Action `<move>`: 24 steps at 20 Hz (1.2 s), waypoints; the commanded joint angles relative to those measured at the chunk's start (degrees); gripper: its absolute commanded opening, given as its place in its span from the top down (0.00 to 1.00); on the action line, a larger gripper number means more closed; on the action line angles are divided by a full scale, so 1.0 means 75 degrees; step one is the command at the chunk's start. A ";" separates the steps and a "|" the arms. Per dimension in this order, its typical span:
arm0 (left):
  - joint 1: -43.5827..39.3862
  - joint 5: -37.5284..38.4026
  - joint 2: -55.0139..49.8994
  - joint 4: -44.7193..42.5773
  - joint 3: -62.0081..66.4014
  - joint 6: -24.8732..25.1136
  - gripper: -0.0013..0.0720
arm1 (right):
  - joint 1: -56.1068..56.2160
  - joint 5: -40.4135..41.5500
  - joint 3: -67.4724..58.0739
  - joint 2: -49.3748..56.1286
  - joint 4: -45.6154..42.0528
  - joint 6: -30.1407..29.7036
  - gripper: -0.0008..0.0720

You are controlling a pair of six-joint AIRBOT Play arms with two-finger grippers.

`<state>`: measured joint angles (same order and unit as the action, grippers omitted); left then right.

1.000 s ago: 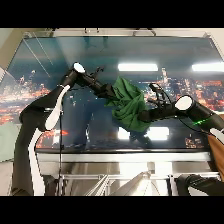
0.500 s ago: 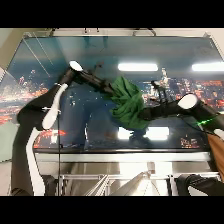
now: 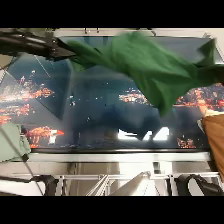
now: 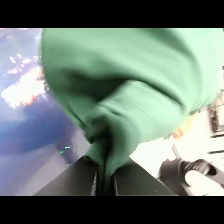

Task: Fold the shirts.

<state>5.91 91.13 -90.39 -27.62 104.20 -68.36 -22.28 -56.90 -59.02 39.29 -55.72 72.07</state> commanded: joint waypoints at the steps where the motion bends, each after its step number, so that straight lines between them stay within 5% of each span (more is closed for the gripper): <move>1: 0.0527 0.0385 0.1343 0.0015 -0.1574 0.0382 0.96 | -0.0697 -0.1276 0.0012 -0.0300 0.0670 -0.0580 0.95; 6: 0.0513 0.0137 0.1775 -0.0385 -0.4030 0.0953 0.96 | -0.0111 -0.1411 0.1087 0.0367 0.1670 -0.1058 0.95; 10: 0.0539 -0.0329 0.1775 -0.1000 -0.5493 0.1247 0.92 | 0.0551 -0.0332 0.1679 0.1288 0.2119 -0.1900 0.89; 11: 0.0624 -0.0399 0.1775 -0.1139 -0.5721 0.1241 0.51 | 0.0577 -0.0242 0.1670 0.1562 0.2119 -0.1970 0.42; 12: 0.0784 -0.0484 0.1775 -0.1303 -0.5881 0.1221 0.01 | 0.0522 -0.0256 0.1649 0.1760 0.2072 -0.1958 0.08; 19: 0.2731 -0.1466 0.1731 -0.1553 -0.5881 0.0982 0.02 | -0.1556 -0.1072 0.1792 0.2014 0.0315 -0.0973 0.08; 24: 0.2413 -0.1443 0.0612 -0.0880 -0.5788 0.0994 0.04 | -0.1772 -0.1011 0.2594 0.3156 0.0548 -0.0731 0.08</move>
<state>24.86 80.86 -81.41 -36.69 60.34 -60.82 -34.20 -63.66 -42.39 58.28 -51.68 65.39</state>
